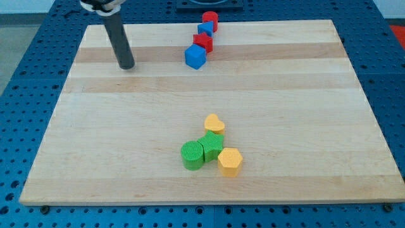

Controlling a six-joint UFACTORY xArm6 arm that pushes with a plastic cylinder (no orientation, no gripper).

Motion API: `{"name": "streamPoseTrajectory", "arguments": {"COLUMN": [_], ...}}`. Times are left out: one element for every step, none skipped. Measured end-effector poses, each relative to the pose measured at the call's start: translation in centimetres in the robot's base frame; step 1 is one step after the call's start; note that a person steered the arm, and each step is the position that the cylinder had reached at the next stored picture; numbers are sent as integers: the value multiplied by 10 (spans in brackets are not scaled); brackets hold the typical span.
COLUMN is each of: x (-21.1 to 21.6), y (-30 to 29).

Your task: Move the blue cube right a bit

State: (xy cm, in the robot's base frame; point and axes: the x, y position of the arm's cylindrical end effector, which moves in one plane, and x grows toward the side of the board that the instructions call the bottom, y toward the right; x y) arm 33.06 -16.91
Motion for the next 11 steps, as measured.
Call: {"name": "streamPoseTrajectory", "arguments": {"x": [-5, -38, -25, -11, -27, -38, -36, -26, -12, -11, -7], "y": [29, 32, 47, 68, 72, 83, 96, 97, 108, 112, 112]}}
